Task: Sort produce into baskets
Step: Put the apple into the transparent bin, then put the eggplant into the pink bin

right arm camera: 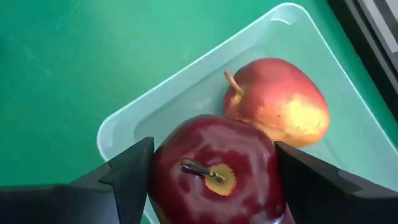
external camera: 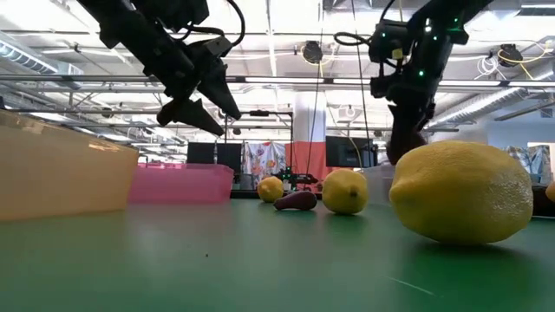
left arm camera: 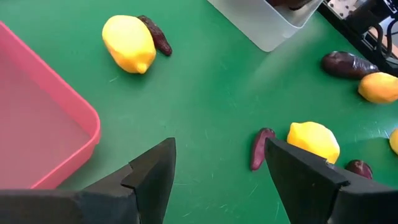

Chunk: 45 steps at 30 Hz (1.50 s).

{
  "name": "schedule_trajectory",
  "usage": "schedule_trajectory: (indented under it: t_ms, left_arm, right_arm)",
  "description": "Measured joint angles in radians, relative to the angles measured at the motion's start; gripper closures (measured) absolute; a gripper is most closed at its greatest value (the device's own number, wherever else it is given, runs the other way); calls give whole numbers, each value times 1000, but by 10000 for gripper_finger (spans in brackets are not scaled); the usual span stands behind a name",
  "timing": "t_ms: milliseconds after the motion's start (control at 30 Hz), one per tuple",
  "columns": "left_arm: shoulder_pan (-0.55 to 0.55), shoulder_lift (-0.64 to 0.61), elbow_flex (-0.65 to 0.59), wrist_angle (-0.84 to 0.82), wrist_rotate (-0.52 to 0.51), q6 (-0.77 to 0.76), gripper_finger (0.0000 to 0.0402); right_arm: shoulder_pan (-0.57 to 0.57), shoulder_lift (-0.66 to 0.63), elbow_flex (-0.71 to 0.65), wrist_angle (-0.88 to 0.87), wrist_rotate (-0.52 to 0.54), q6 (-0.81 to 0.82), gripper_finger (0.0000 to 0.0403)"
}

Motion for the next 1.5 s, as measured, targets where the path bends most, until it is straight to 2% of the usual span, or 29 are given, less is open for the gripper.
schedule_trajectory:
  t_ms: [400,600,767,967,1100,1233,1367,1500]
  left_arm:
    - [0,0,0,-1,-26,-25,148]
    - [0,0,0,-2,-26,-25,148]
    - [0,0,0,-2,-26,-20,148]
    - [0,0,0,-3,-26,10,148]
    - [0,0,0,-3,-26,10,148]
    - [-1,0,0,-7,-26,10,148]
    - [-1,0,0,-7,-26,12,148]
    - [-1,0,0,-3,-25,57,148]
  right_arm:
    - [-28,0,-23,68,0,12,54]
    - [-28,0,-20,51,0,42,46]
    - [-28,0,33,-6,-2,102,46]
    - [-7,0,121,-34,-152,214,46]
    - [57,-1,140,-51,-224,340,46]
    - [188,-1,140,-116,-233,457,46]
    - [330,-1,140,-202,-152,598,46]
    - [442,0,140,-364,-59,769,46]
